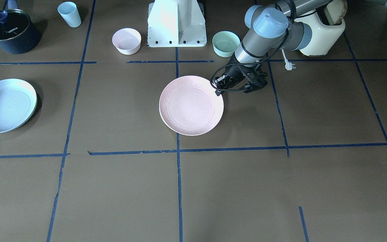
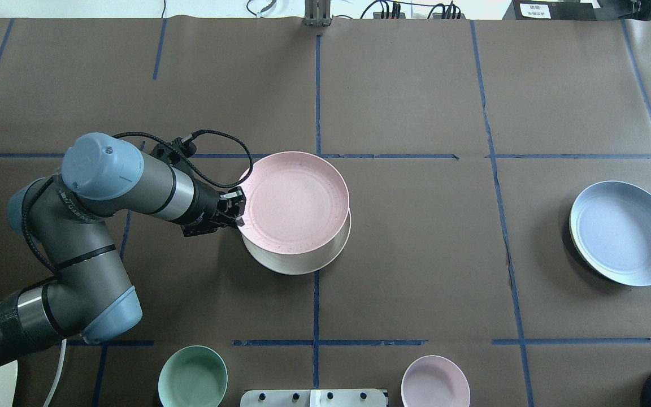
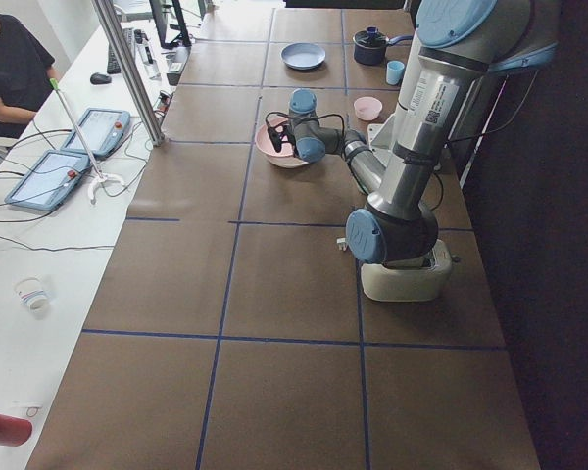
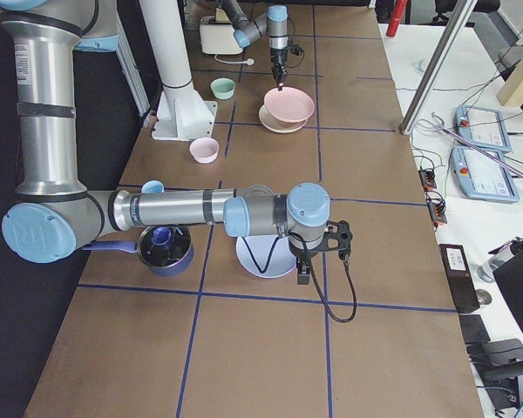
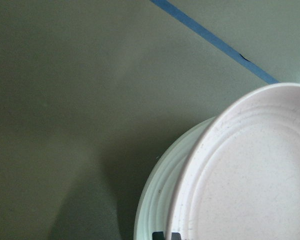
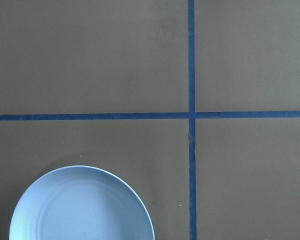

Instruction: Stack three plates with pink and blue

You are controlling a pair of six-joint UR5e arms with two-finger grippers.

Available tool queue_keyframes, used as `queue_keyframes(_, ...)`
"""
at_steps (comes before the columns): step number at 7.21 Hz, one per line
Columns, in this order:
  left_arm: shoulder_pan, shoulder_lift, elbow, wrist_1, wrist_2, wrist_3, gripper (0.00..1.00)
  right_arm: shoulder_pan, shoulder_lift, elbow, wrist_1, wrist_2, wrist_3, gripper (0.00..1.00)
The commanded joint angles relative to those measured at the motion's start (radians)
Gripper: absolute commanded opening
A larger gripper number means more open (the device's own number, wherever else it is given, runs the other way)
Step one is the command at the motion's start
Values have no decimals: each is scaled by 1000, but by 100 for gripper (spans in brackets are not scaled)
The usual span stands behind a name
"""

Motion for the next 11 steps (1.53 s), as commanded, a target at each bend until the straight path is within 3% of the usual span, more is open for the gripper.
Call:
queue_keyframes(1,-5,5,-22,2,-3,0,100,-59,-78,-3,153,-10,97,100)
queue_keyframes(3,-16,7,-32,2,-6,0,100,-161,-167,-8,411,-59,315,100)
queue_keyframes(5,-34,10,-93,103,-12,6,100,-218,-198,-18,455,-82,373,100)
queue_keyframes(6,-48,10,-153,204,-38,9,100,-244,-207,-50,525,-84,415,100)
queue_keyframes(7,-56,10,-190,258,-38,37,100,-266,-215,-155,685,-92,438,100)
queue_keyframes(8,-60,12,-209,299,-37,82,100,-315,-209,-220,849,-99,577,100)
queue_keyframes(11,-73,32,-236,303,-38,91,100,-406,-207,-242,902,-154,670,98)
